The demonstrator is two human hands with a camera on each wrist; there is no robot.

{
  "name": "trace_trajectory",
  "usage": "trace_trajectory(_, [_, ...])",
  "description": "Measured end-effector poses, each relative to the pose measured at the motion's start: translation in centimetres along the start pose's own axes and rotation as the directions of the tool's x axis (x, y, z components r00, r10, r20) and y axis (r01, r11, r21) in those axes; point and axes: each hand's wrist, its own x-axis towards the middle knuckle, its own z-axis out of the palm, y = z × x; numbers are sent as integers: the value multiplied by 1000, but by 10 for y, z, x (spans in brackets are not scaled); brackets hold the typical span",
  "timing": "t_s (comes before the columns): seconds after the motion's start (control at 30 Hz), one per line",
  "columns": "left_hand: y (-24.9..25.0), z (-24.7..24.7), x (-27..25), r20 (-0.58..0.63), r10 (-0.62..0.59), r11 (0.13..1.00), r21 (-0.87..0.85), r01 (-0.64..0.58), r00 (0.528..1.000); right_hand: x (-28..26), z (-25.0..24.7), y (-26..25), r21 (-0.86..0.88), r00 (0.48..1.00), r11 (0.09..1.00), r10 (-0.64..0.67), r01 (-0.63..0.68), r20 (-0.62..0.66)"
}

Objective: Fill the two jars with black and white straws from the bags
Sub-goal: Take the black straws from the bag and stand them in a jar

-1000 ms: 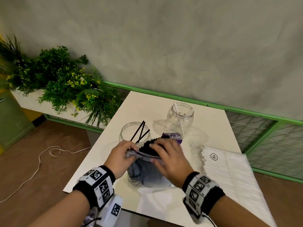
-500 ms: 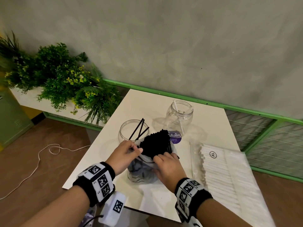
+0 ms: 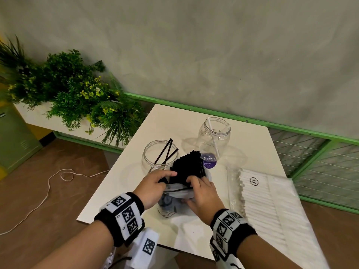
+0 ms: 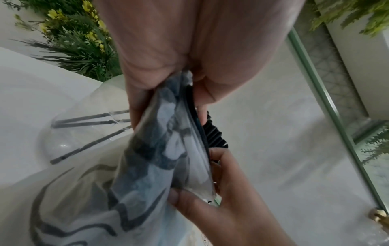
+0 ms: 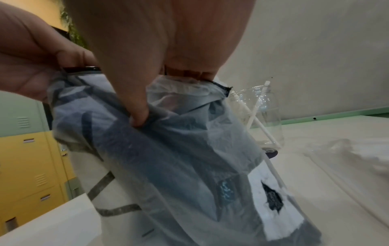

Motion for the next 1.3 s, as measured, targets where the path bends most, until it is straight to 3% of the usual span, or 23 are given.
trace_trajectory(0.23, [6, 0, -2, 92, 46, 992, 110, -56, 995, 9, -2, -8, -244, 991, 969, 74, -46, 108])
trace_trajectory(0.3, [5, 0, -4, 76, 56, 991, 121, -65, 996, 9, -5, -7, -228, 989, 972, 86, -56, 124])
trace_trajectory(0.37, [4, -2, -7, 76, 113, 962, 241, -128, 991, 9, -9, -6, -197, 985, 978, 98, -69, 143])
trace_trajectory(0.5, [0, -2, -13, 203, 171, 828, 501, -252, 964, 6, -10, -4, -55, 988, 996, 83, -77, 132])
trace_trajectory(0.6, [-5, 3, -12, 85, 268, 820, 503, -274, 960, 3, -7, 0, 106, 995, 989, 102, -104, 24])
trace_trajectory(0.77, [-10, 9, -7, -51, 337, 845, 457, -278, 940, -9, 4, 14, 225, 979, 970, -45, 91, -200])
trace_trajectory(0.87, [-10, 8, -3, -72, 345, 859, 427, -283, 936, -19, 8, 18, 167, 968, 970, -143, 179, -205])
trace_trajectory(0.97, [-5, 7, -5, 6, 291, 889, 367, -273, 957, -28, 10, 19, 38, 975, 979, -194, 199, -107])
trace_trajectory(1.1, [-1, 9, -3, -25, 207, 914, 361, -184, 978, -33, 2, 13, 154, 984, 973, -161, 170, -70])
trace_trajectory(1.2, [0, 12, 0, -48, 249, 882, 423, -206, 967, -29, -6, 7, 307, 986, 948, -37, 86, -161])
trace_trajectory(1.3, [1, 14, 0, -29, 267, 864, 449, -226, 963, -19, -11, 7, 321, 979, 947, 41, 25, -198])
